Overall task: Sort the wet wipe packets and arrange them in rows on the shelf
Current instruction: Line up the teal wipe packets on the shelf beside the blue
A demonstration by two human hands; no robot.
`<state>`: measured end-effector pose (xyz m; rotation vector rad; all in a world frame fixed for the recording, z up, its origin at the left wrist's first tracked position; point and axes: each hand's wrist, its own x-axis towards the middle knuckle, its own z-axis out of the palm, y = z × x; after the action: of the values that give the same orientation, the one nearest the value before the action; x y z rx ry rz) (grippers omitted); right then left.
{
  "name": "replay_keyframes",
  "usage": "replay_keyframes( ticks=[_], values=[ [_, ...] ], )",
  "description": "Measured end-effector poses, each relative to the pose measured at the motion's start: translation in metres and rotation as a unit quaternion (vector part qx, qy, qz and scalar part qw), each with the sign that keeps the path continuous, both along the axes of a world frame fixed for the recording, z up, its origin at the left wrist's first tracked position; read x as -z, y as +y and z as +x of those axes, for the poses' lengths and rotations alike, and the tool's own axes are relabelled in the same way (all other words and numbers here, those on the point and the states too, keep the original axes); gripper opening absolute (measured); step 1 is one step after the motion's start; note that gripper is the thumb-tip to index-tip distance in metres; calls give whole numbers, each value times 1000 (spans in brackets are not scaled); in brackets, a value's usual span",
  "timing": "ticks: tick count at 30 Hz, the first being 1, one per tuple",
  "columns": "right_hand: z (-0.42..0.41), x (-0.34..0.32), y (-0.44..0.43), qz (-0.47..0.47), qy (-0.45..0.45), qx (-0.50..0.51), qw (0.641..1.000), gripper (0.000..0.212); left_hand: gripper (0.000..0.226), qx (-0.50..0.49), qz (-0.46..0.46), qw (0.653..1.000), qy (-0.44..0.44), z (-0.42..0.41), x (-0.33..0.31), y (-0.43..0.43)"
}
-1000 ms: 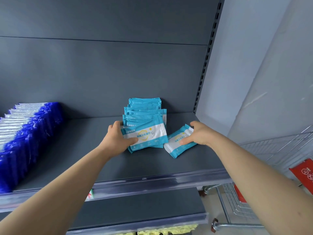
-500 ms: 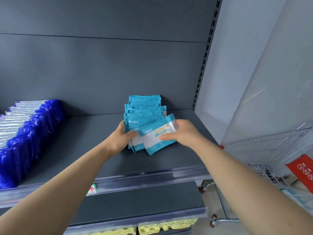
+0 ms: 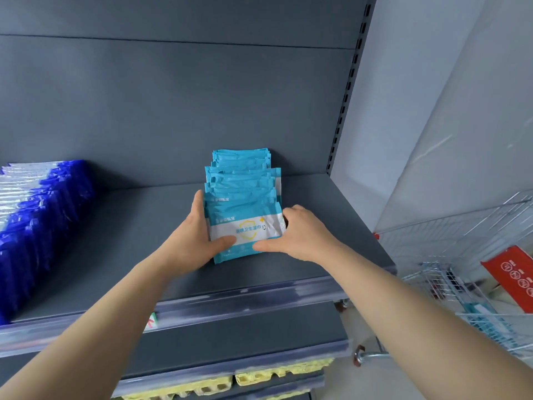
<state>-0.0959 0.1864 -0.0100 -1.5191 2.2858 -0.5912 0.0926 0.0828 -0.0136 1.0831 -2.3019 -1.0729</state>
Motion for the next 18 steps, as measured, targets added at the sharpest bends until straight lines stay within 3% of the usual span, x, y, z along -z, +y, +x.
replay_keyframes(
  ticks=[2, 4, 7, 10, 18],
  values=[
    [-9, -6, 9, 2, 19, 4, 1000, 72, 81, -20, -29, 999, 14, 1, -3, 0],
    [-20, -14, 21, -13, 32, 1, 999, 84, 81, -63, -116, 991, -29, -10, -7, 7],
    [-50, -23, 43, -42, 82, -3, 996, 72, 72, -87, -269, 955, -92, -46, -20, 31],
    [-97, -26, 70, -55, 133, 8, 990, 62, 54, -44, -370, 925, -68, -101, -26, 57],
    [-269, -4, 180, -19, 186, 71, 980, 49, 30, 99, -391, 913, -56, -302, -4, 158]
  ],
)
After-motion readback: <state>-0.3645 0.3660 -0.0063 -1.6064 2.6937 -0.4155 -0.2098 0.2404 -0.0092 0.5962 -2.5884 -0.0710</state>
